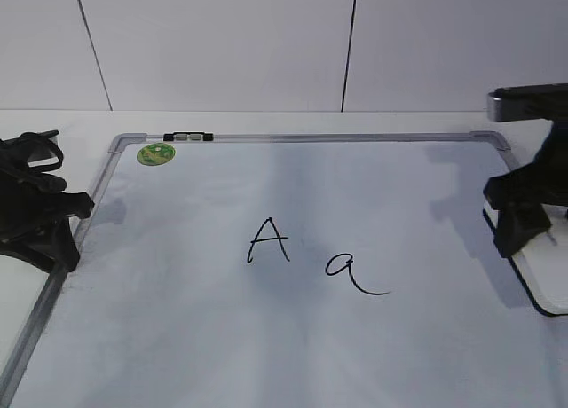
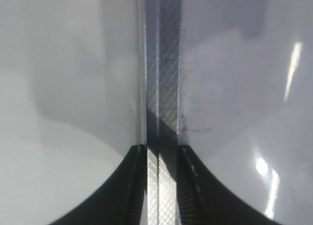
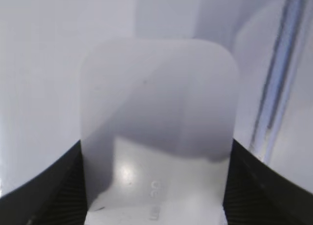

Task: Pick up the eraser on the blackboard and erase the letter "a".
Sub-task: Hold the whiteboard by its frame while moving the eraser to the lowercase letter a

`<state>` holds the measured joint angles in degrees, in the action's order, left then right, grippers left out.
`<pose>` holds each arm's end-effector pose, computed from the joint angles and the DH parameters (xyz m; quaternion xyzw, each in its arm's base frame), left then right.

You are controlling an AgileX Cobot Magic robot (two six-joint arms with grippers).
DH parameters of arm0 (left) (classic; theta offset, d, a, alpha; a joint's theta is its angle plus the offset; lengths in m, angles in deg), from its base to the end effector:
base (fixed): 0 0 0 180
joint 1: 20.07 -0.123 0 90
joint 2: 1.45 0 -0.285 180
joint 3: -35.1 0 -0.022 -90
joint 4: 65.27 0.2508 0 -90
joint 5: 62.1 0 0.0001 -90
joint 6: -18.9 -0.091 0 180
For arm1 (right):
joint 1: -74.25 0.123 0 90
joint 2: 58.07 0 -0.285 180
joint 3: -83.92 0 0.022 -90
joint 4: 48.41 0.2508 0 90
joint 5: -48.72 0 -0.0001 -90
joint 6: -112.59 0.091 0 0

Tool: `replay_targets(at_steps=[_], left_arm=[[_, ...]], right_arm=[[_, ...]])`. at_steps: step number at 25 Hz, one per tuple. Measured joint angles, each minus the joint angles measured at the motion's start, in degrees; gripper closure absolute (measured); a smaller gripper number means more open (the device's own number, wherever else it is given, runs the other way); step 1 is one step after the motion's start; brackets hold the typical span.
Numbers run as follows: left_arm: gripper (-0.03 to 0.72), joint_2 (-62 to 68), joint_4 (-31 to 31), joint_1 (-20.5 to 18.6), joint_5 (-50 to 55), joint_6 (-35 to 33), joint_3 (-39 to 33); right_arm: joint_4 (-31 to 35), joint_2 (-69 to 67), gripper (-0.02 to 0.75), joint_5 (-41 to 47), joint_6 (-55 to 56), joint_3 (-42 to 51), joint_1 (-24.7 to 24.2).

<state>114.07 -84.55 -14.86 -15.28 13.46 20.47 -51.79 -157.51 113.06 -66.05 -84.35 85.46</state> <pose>0.3324 -0.0523 0.1473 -0.0194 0.9916 -0.1250 0.0263 0.2909 0.0527 0.2435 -0.0974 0.9941 -0.0226 0.0419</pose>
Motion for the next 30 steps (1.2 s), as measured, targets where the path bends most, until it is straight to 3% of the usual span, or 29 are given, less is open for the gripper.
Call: replay_targets(at_steps=[8, 17, 23, 30], left_arm=[[0.531, 0.00, 0.00, 0.00, 0.00, 0.00, 0.00], [0.531, 0.00, 0.00, 0.00, 0.02, 0.00, 0.00], [0.531, 0.00, 0.00, 0.00, 0.02, 0.00, 0.00], [0.529, 0.00, 0.00, 0.00, 0.12, 0.00, 0.00]], right_arm=[[0.00, -9.04, 0.209, 3.19, -0.12, -10.19, 7.28], [-1.10, -13.58, 0.209, -1.37, -4.41, -11.52, 13.55], [-1.82, -15.90, 0.210, -2.06, -4.62, -13.11, 14.86], [-2.09, -20.47, 0.210, 1.74, -5.51, -21.18, 15.90]])
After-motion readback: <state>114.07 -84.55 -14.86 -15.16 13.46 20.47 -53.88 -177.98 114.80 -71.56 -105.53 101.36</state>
